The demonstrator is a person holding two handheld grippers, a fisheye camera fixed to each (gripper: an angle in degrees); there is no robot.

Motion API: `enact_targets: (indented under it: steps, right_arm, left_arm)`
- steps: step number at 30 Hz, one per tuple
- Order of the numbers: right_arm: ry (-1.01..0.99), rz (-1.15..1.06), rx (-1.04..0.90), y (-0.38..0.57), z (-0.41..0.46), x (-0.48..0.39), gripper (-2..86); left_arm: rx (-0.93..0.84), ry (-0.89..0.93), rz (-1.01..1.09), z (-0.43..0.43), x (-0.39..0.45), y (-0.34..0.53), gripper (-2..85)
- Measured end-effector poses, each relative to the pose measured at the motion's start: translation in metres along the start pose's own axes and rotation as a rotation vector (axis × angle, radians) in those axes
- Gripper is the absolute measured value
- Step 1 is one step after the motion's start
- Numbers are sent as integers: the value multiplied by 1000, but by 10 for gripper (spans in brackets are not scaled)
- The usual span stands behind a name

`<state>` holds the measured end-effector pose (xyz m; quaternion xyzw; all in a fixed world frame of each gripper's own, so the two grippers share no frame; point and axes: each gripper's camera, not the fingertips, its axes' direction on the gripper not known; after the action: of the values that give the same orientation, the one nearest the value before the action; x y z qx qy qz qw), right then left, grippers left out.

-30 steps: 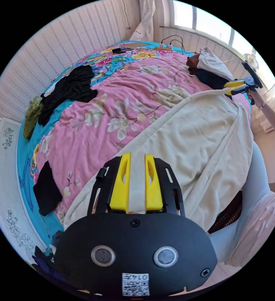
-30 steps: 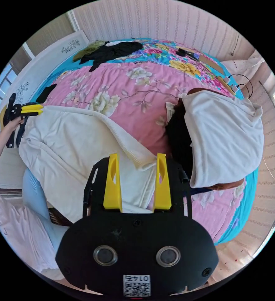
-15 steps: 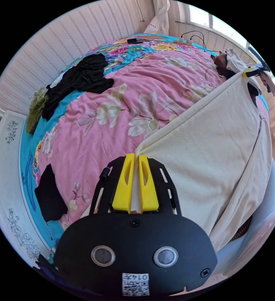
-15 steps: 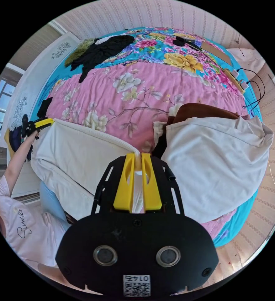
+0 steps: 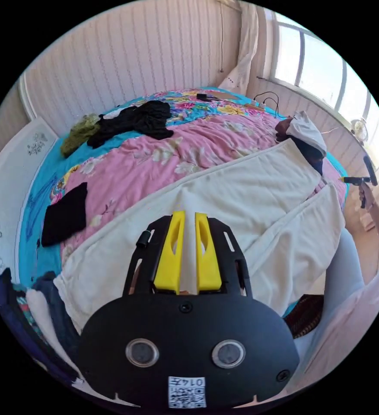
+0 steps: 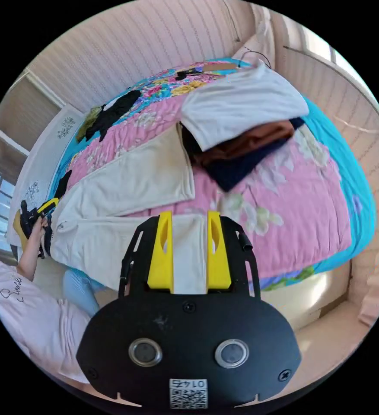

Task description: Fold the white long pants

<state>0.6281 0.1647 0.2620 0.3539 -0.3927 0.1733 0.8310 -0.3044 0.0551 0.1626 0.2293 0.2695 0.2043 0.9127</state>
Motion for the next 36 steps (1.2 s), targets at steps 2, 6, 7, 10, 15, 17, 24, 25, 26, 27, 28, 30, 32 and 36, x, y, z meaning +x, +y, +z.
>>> enact_targets:
  steps: [2,6,7,10,15,17,24,25,26,27,28,30,32,36]
  right_arm:
    - [-20,121,-50,46,1,36,134]
    - [-97,341,-82,108,2,100,153]
    - [-132,363,-80,112,3,107,154]
    - [-254,414,-49,119,3,132,128]
    - [-302,369,-13,113,-27,144,61]
    - [-280,340,-2,112,-44,144,47]
    - [-330,337,93,122,-113,161,27]
    - [-332,339,99,123,-118,162,26]
    - [-336,339,107,124,-127,164,26]
    - [-337,333,112,124,-135,165,25]
    - [-336,330,113,123,-140,166,25]
    - [-330,310,99,121,-155,167,25]
    - [-323,295,93,120,-166,168,24]
    - [-276,299,37,118,-166,176,20]
  left_arm:
    - [-18,44,-197,-31,-25,55,10]
    - [-19,24,-545,-98,-81,166,-3]
    - [-9,16,-592,-108,-89,180,-2]
    - [131,40,-848,-157,-136,243,28]
    - [382,144,-1212,-215,-199,331,98]
    - [409,130,-1270,-226,-214,346,107]
    - [385,212,-1359,-240,-257,349,103]
    - [394,236,-1364,-241,-260,348,87]
    - [407,253,-1382,-248,-263,347,55]
    - [403,271,-1392,-257,-266,345,40]
    - [397,273,-1391,-262,-268,344,33]
    - [403,254,-1319,-298,-269,337,18]
    - [426,258,-1271,-326,-267,339,13]
    - [358,225,-1260,-351,-273,354,20]
